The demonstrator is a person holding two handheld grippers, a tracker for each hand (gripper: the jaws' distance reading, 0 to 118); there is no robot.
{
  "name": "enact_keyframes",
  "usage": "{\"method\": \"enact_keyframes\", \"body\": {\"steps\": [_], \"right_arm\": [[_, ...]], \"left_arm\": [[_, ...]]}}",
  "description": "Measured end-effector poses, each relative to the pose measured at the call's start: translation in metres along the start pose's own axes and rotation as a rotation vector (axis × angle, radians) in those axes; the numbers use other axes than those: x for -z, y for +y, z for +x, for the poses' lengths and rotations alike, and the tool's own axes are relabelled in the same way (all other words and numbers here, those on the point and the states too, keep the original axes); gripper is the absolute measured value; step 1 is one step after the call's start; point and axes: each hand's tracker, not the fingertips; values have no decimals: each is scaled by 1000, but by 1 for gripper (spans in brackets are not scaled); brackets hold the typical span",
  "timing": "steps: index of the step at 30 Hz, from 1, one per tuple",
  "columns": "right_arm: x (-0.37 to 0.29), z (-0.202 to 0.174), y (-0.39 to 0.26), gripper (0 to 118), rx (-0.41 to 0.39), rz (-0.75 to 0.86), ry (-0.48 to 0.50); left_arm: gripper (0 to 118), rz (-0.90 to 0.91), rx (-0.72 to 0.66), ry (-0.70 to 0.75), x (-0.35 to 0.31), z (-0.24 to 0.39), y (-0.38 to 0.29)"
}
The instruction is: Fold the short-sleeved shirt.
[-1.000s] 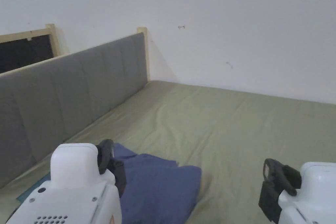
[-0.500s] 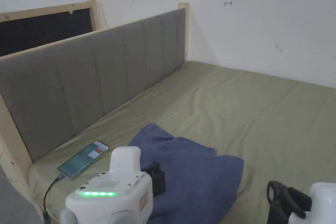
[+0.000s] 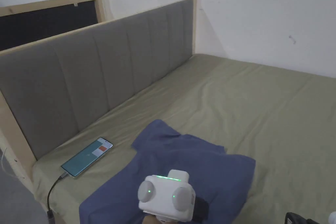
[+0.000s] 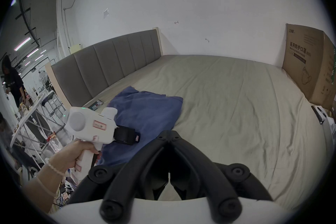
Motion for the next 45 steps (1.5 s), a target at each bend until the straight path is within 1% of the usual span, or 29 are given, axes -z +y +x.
{"method": "enact_keyframes", "body": {"steps": [2, 5, 7, 8, 9, 10, 11, 12, 13, 14, 16, 19, 22, 25, 27, 30, 31, 35, 37, 38, 40, 41, 43, 45], "right_arm": [[1, 4, -3, 0, 7, -15, -3], [4, 11, -7, 0, 35, -45, -8], [4, 16, -9, 0, 57, -52, -7], [3, 19, -9, 0, 70, -54, -6], [1, 21, -9, 0, 79, -55, -6], [0, 23, -9, 0, 86, -54, -11], [-2, 24, -9, 0, 92, -53, -16], [-3, 26, -9, 0, 96, -52, -19], [-5, 28, -9, 0, 103, -51, -26], [-7, 31, -8, 0, 109, -50, -32], [-12, 35, -6, 0, 119, -44, -37], [-19, 45, -3, 0, 141, -26, -60], [-31, 58, 1, 0, 175, 0, -84], [-45, 72, 5, 0, 201, 36, -121], [-56, 82, 8, 0, 214, 57, -150], [-74, 99, 9, 0, 250, 93, -203], [-81, 104, 10, 0, 259, 101, -214], [-113, 127, 12, 0, 292, 159, -311], [-131, 139, 11, 0, 307, 186, -355], [-140, 145, 10, 0, 321, 202, -381], [-156, 156, 7, 0, 346, 224, -423], [-163, 162, 5, 0, 359, 235, -443], [-173, 172, -1, 0, 389, 235, -471], [-179, 183, -9, 0, 420, 227, -493]], "left_arm": [[104, 15, -18, -17, -6, 4, 1], [92, 25, -59, -11, -7, -2, 0], [90, 42, -80, -10, -13, -8, -2], [80, 57, -109, -11, -19, -14, -2], [59, 70, -136, -21, -23, -20, -2], [42, 81, -185, -40, -27, -27, -3], [20, 76, -230, -38, -27, -34, -2], [5, 59, -259, -30, -26, -40, -2], [5, 46, -312, -106, -26, -48, -3], [5, 43, -363, -126, -32, -51, -1], [5, 34, -348, -124, -43, -54, 2], [5, 71, -319, -130, -71, -45, 12], [5, 116, -304, -175, -102, -33, 29], [5, 212, -282, -263, -137, -14, 47], [5, 273, -238, -314, -163, 11, 63], [5, 358, -105, -405, -206, 63, 85], [5, 379, -74, -464, -221, 83, 90], [5, 431, 74, -734, -271, 163, 100], [5, 439, 149, -809, -287, 204, 97], [5, 444, 210, -819, -291, 226, 94], [5, 414, 253, -863, -285, 263, 85], [5, 370, 277, -881, -275, 282, 80], [5, 289, 293, -874, -240, 316, 65], [5, 168, 296, -811, -189, 348, 39]]}}
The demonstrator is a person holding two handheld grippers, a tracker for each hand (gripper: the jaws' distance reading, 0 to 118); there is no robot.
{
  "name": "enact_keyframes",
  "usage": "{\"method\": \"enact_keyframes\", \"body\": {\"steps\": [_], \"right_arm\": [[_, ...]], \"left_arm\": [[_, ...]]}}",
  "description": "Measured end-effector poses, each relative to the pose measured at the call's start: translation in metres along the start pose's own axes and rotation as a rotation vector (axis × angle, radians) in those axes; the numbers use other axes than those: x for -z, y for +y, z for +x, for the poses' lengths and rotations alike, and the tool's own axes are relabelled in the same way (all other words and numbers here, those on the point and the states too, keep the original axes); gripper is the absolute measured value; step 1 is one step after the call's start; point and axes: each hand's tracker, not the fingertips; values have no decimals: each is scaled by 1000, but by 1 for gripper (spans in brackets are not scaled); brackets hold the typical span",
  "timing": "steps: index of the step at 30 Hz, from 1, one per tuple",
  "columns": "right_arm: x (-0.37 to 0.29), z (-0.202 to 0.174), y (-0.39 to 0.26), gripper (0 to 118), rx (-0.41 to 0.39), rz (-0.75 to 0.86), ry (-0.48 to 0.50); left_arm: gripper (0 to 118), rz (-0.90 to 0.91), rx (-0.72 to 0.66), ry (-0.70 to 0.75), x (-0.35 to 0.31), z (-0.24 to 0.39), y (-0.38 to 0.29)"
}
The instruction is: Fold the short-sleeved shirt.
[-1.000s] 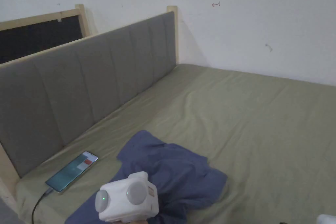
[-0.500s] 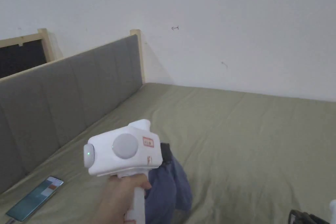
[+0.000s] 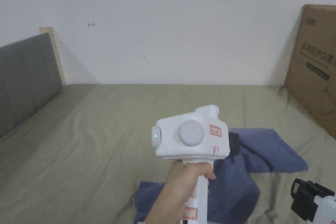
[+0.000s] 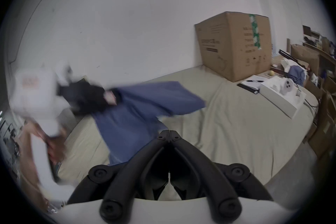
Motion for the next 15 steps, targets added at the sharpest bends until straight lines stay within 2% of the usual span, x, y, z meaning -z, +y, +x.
{"method": "enact_keyframes", "body": {"steps": [4, 5, 7, 8, 9, 10, 11, 13, 15], "right_arm": [[2, 25, -5, 0, 45, -29, -45], [2, 30, -6, 0, 56, -36, -56], [4, 38, -7, 0, 74, -45, -69], [5, 41, -7, 0, 80, -49, -73], [6, 44, -7, 0, 85, -53, -78], [7, 47, -8, 0, 88, -57, -84], [9, 49, -9, 0, 89, -60, -88], [14, 51, -10, 0, 102, -72, -96], [17, 52, -13, 0, 115, -84, -85]], "left_arm": [[5, -349, -113, 87, 109, -32, -94], [5, -392, -100, 128, 125, -36, -120], [5, -404, -74, 178, 142, -37, -150], [5, -311, -57, 168, 141, -35, -156], [9, -257, -50, 168, 130, -29, -152], [14, -288, -56, 161, 129, -27, -146], [24, -302, -56, 143, 129, -27, -141], [63, -344, -52, 41, 117, -28, -130], [109, -332, -66, 4, 101, -24, -122]]}}
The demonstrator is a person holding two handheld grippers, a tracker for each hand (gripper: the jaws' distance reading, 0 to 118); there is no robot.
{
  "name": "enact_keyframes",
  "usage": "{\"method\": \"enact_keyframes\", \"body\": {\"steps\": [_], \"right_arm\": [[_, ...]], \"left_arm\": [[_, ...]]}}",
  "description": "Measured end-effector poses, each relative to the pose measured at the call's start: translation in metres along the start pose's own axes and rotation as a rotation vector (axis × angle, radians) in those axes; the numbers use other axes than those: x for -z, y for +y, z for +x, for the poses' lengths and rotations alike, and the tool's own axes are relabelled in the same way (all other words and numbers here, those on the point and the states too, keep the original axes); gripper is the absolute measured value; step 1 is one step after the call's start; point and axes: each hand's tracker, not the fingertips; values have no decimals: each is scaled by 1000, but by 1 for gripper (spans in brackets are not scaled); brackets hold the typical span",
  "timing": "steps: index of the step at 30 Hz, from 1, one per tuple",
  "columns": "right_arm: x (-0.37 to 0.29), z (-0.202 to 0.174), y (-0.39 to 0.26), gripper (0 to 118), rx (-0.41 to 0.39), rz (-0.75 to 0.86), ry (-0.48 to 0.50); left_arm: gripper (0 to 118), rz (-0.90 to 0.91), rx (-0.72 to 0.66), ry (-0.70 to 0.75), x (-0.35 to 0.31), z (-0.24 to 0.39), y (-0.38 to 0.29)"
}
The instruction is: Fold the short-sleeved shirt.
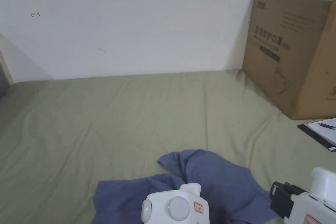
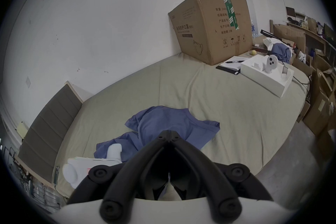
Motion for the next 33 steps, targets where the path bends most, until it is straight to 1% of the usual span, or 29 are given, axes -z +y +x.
{"method": "enact_keyframes", "body": {"steps": [1, 5, 6, 9, 10, 11, 12, 13, 14, 16, 18, 20, 22, 24, 25, 26, 28, 29, 30, 33], "right_arm": [[1, -1, -1, 0, 0, -5, 8], [8, -10, -4, 0, -20, -23, 14], [10, -12, -5, 0, -23, -28, 21], [17, -23, -9, 0, -40, -51, 52], [20, -27, -11, 0, -51, -57, 56], [23, -32, -13, 0, -60, -64, 62], [26, -36, -15, 0, -68, -73, 71], [31, -40, -17, 0, -73, -83, 79], [36, -46, -20, 0, -78, -95, 90], [44, -56, -25, 0, -92, -117, 106], [52, -65, -29, 0, -108, -135, 117], [59, -74, -32, 0, -116, -151, 129], [65, -80, -34, 0, -126, -164, 134], [70, -84, -35, 0, -142, -173, 137], [72, -85, -36, 0, -148, -177, 134], [74, -86, -36, 0, -156, -182, 130], [78, -84, -36, 0, -159, -190, 119], [80, -83, -36, 0, -155, -194, 115], [83, -81, -36, 0, -148, -201, 110], [90, -74, -37, 0, -135, -219, 88]], "left_arm": [[118, 14, 11, 4, -11, 2, 0], [118, 208, 36, -32, -76, -13, 1], [118, 240, 20, -12, -90, -21, 2], [118, 263, -40, 70, -133, -59, 2], [114, 280, -57, 118, -144, -77, -1], [101, 318, -85, 165, -154, -95, -6], [61, 326, -114, 202, -160, -113, -9], [22, 314, -172, 257, -163, -134, -12], [1, 280, -252, 334, -165, -152, -16], [0, 268, -287, 378, -172, -182, -22], [0, 303, -236, 431, -173, -191, -19], [0, 273, -249, 415, -174, -200, -5], [0, 299, -275, 367, -172, -204, 11], [0, 295, -265, 387, -166, -206, 35], [4, 282, -250, 408, -161, -207, 47], [15, 258, -226, 439, -155, -204, 61], [77, 237, -190, 461, -137, -206, 82], [103, 229, -186, 485, -125, -208, 91], [115, 211, -184, 509, -111, -213, 98], [114, 143, -195, 544, -81, -218, 108]]}}
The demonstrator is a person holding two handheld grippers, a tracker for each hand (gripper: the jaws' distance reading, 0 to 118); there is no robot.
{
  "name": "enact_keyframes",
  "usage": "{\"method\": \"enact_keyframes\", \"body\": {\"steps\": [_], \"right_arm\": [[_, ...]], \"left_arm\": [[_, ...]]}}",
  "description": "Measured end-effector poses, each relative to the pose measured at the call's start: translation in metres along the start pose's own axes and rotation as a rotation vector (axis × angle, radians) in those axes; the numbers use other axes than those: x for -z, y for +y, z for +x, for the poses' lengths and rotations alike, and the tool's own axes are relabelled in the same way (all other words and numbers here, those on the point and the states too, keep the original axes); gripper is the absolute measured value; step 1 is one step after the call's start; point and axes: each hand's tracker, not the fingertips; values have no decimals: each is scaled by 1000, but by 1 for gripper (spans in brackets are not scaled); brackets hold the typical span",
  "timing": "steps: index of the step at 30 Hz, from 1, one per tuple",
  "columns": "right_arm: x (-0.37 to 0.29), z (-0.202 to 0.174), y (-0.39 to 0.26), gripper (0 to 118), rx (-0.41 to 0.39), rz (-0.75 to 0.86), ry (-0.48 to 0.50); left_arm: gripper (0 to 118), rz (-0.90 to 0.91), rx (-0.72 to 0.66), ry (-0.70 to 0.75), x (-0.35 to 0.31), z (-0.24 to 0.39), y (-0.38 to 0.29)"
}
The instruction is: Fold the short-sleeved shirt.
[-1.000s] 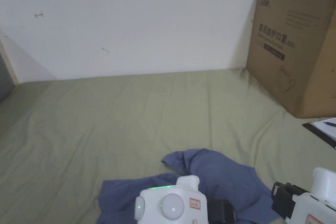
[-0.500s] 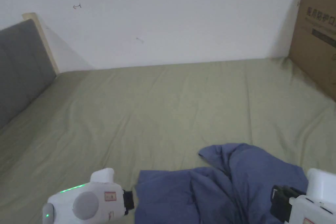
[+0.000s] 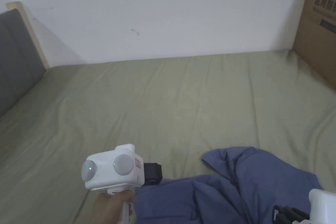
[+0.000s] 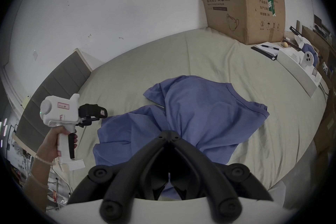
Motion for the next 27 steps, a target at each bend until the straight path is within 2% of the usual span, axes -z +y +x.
{"method": "enact_keyframes", "body": {"steps": [3, 5, 7, 8, 10, 12, 15, 17, 19, 20, 22, 23, 24, 27], "right_arm": [[7, 6, 0, 0, -1, -17, -22], [12, 10, -1, 0, 10, -26, -28], [15, 13, -2, 0, 17, -39, -29], [16, 14, -2, 0, 15, -44, -30], [17, 16, -1, 0, 7, -51, -40], [20, 18, 5, 0, 4, -58, -52], [27, 26, 24, 0, 25, -48, -4], [41, 30, 50, 0, 0, -60, 39], [60, 31, 77, 2, -90, -66, 83], [71, 30, 91, 13, -130, -70, 81], [101, 27, 118, 81, -266, -101, 76], [120, 26, 130, 108, -316, -144, 89], [141, 27, 142, 118, -352, -187, 106], [207, 33, 180, 117, -244, -244, 137]], "left_arm": [[107, -108, 16, -1, 26, 12, -9], [104, -24, 133, 110, 29, 22, -20], [92, -17, 113, 99, 18, 25, -20], [77, 20, 134, 108, 11, 24, -19], [0, 98, 168, 135, 1, 20, -21], [0, 64, 90, 20, -10, 8, -18], [0, 79, 22, -34, -34, -5, -20], [0, 109, 11, -76, -48, -12, -23], [0, 139, 25, -86, -66, -14, -24], [0, 155, 40, -95, -75, -15, -25], [0, 166, 48, -108, -83, -20, -27], [0, 179, 59, -118, -90, -21, -28], [0, 190, 66, -128, -96, -20, -30], [0, 211, 108, -138, -109, -17, -35]]}}
